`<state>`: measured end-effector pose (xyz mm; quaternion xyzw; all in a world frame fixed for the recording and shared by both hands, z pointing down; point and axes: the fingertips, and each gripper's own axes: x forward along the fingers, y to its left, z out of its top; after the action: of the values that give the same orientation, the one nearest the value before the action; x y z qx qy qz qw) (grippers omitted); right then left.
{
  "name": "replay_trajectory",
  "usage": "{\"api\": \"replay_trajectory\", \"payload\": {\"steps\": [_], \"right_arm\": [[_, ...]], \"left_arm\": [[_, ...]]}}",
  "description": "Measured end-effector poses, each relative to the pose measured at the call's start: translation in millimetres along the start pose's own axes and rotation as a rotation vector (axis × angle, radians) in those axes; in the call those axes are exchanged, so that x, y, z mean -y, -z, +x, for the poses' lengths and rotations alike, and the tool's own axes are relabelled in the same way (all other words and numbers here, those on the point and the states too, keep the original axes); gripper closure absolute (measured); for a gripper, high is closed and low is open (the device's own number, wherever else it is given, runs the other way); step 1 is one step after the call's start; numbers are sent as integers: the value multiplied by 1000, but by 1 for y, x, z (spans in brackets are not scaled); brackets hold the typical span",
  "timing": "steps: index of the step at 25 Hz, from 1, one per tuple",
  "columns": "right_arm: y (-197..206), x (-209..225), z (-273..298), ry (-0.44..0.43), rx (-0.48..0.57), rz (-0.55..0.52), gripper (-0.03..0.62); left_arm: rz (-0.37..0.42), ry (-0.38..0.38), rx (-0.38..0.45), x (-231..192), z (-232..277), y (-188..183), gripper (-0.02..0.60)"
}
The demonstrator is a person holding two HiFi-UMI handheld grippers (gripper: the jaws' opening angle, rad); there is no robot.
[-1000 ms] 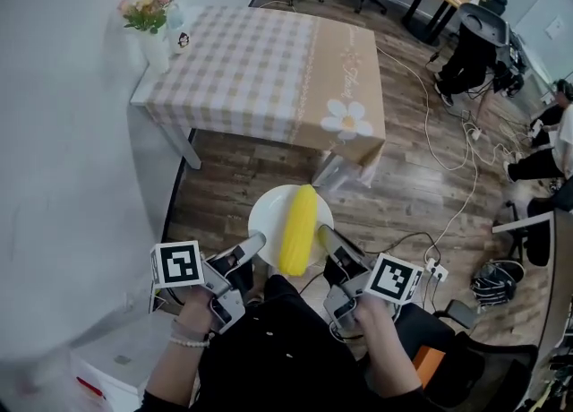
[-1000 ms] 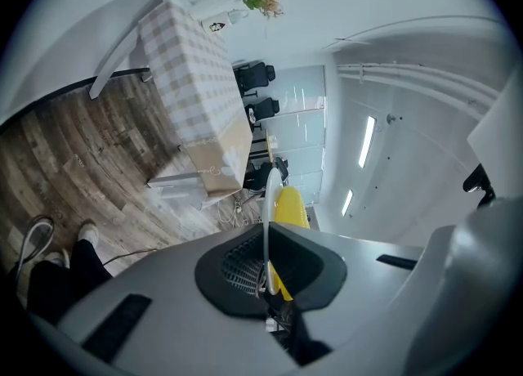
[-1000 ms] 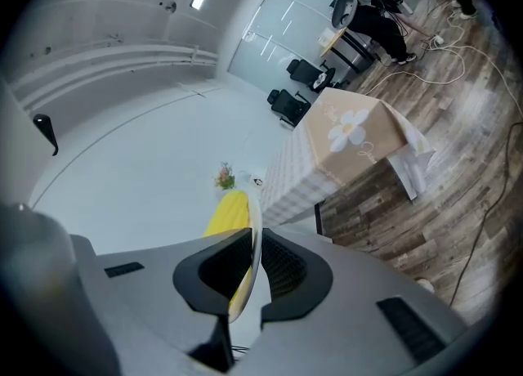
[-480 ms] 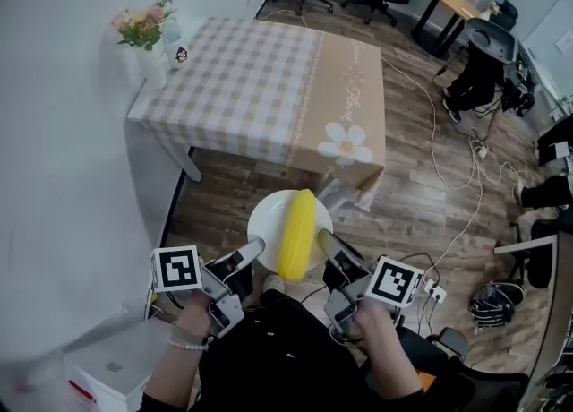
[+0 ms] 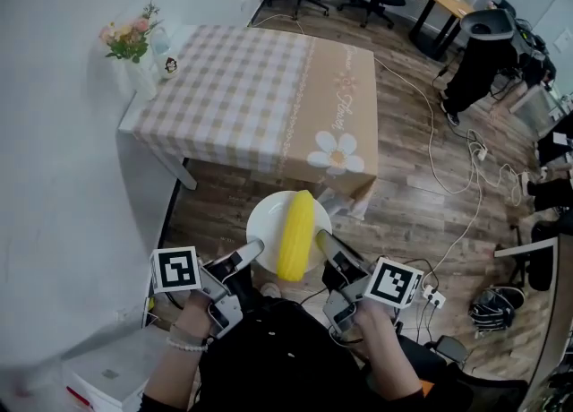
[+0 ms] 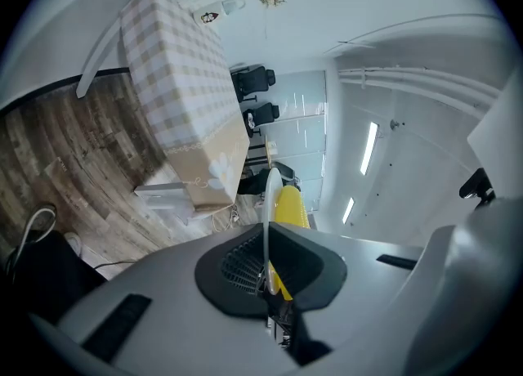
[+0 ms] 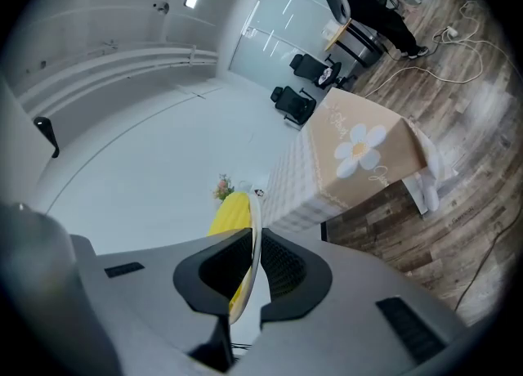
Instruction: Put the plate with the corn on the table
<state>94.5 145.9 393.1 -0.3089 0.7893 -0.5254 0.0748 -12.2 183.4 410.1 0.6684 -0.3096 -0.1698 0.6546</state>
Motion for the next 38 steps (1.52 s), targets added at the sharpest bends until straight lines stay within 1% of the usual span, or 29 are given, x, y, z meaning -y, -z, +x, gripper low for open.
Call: {"api": "replay_trajectory", "payload": {"steps": [3, 7, 19, 25, 35, 38], "right_arm": [[-3, 4, -2, 3, 3, 3, 533], [-5, 5, 0, -12, 6, 7, 533], [-27, 14, 11, 14, 45, 3, 533], [-52, 19, 28, 15, 76, 2, 533], [-103, 33, 70, 47, 119, 13, 533], [-121, 34, 84, 51, 131, 20, 533]], "left_arm": [[1, -13, -5, -5, 3, 1, 563], [-11, -4, -2, 0, 8, 0, 563], [-3, 12, -36, -1, 28, -24, 563], [8, 14, -67, 2, 49, -51, 563], [31, 12, -121, 7, 89, -112, 563], [23, 15, -134, 11, 102, -132, 563]]}}
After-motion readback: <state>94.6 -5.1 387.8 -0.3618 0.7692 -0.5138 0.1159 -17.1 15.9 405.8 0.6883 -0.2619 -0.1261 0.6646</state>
